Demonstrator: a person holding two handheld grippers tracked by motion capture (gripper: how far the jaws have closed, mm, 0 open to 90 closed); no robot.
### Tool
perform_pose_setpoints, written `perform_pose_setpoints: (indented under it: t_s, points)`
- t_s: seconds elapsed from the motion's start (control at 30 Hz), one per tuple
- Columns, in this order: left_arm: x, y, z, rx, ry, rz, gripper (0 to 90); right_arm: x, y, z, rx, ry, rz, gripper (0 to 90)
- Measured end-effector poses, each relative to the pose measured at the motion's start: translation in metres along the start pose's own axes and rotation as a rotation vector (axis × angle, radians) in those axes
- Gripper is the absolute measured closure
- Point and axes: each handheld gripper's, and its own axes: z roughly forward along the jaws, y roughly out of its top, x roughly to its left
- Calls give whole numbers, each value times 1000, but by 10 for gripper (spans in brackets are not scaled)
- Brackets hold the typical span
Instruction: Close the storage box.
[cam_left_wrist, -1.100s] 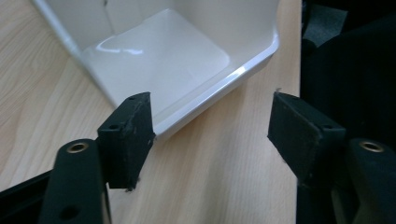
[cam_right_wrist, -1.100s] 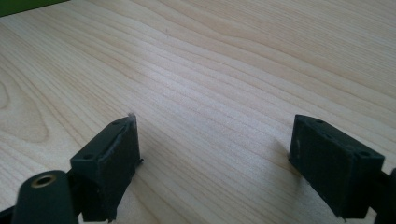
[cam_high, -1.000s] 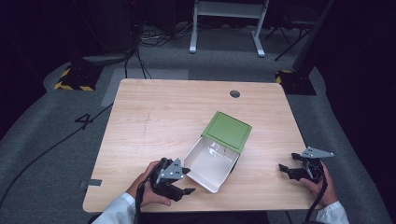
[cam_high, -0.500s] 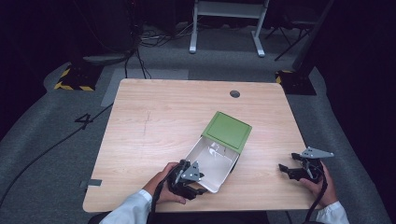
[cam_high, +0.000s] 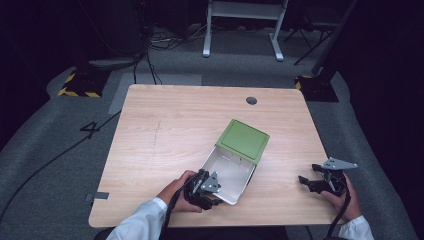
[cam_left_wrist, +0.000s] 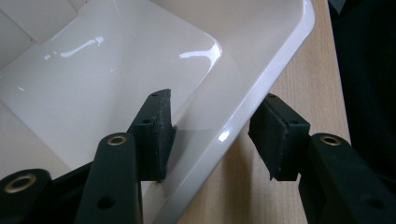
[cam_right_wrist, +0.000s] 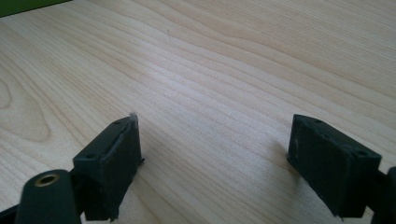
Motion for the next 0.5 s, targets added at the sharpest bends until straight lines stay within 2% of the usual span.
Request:
perform_pose_setpoints:
  t_s: [0.23,0.5]
  points:
    - [3,12,5,-11,21,58,588,0,0,0,0,0,0,172]
    - [16,20,9,-9,24,73,608,0,0,0,0,0,-1,173]
